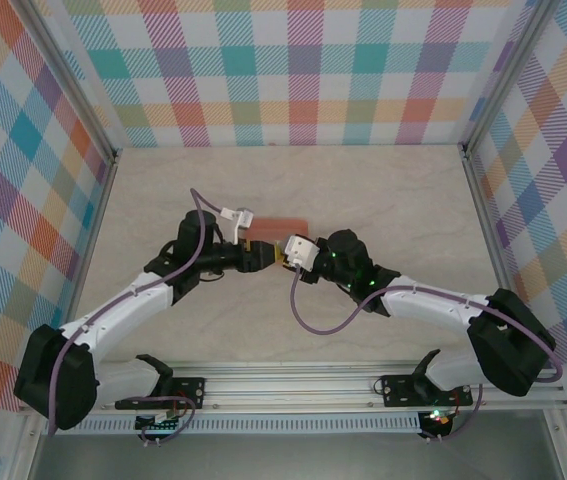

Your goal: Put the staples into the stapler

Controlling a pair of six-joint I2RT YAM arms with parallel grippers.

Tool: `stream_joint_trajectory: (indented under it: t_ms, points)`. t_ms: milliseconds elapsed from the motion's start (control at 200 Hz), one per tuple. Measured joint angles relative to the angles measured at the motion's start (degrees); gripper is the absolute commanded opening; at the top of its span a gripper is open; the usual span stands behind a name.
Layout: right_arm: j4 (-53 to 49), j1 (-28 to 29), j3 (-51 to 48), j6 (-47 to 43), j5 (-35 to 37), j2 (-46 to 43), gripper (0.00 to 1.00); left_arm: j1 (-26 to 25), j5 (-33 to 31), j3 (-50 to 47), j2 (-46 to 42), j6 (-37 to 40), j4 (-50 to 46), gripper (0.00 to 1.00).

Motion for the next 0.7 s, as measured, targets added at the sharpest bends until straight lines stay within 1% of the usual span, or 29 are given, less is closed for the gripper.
stream_joint_trajectory:
  t_ms: [135,250,340,445,520,555,575,700]
  points:
    - [0.33,0.02,0.00,0.07,-0.42,-0.04,0.32,-0.61,0.00,0.15,0.94,0.09,0.20,0.52]
    - [0.48,0.02,0.00,0.46,-0.68,-0.07,0.32,-0.63,-0.11,0.15,1.64,0.22,0.22,0.51]
    - [0.50,0.02,-0.02,0.87,-0.90,-0.28,0.32,-0.66,-0.13,0.15,2.05,0.28,0.28,0.47]
    - [0.59,0.00,-0.02,1.03,-1.05,-0.48,0.32,-0.72,0.07,0.31,2.19,0.79,0.63,0.41]
    - [0.66,0.02,-0.02,1.07,-1.07,-0.48,0.33,-0.98,0.07,0.68,2.19,1.27,0.70,0.33]
    - [0.66,0.02,-0.02,1.11,-1.05,-0.48,0.33,-1.03,0.24,0.92,2.19,1.62,0.66,0.31]
    - [0.66,0.00,-0.02,1.16,-1.05,-0.48,0.33,-1.03,0.28,0.98,2.19,1.97,0.61,0.27]
    - [0.70,0.00,-0.07,1.53,-0.48,-0.72,0.38,-1.01,0.35,1.73,2.19,4.66,-0.68,0.17]
